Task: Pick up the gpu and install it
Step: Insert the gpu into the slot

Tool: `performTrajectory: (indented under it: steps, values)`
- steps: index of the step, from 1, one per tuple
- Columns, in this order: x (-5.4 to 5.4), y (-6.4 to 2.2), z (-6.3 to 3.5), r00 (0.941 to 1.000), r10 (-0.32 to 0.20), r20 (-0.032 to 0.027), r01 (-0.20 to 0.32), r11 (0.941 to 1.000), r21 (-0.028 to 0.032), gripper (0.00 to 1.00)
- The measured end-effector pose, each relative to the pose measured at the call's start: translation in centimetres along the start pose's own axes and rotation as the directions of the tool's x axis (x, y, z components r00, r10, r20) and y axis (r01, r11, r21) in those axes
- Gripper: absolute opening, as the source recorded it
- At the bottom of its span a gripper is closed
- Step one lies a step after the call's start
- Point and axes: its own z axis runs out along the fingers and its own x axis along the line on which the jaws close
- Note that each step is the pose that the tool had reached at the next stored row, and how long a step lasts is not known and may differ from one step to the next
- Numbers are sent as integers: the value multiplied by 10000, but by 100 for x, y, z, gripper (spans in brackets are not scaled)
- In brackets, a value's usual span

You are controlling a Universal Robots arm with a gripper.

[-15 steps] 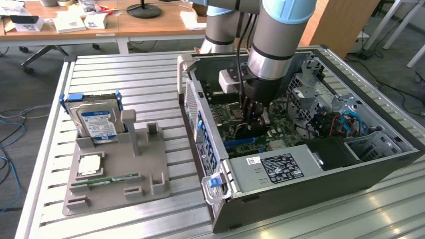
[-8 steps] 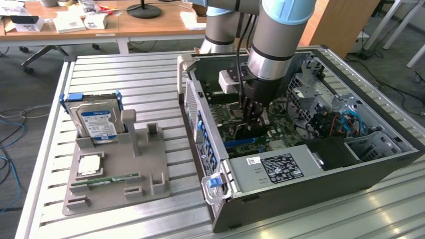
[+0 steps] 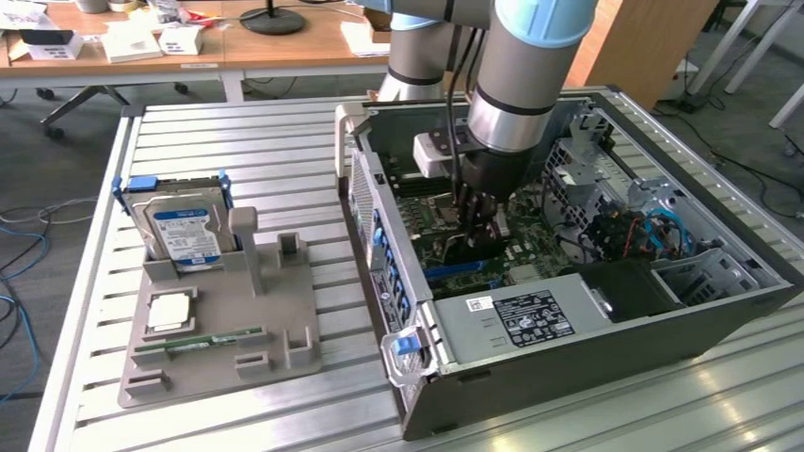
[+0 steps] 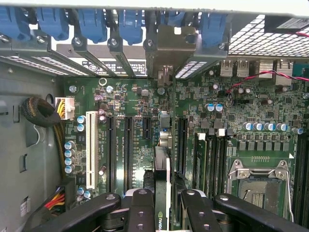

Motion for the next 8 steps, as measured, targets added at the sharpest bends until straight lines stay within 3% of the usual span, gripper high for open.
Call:
performTrajectory:
  steps: [8]
  values:
    - [0,0,7,10000,0,3,0,10000,2,26]
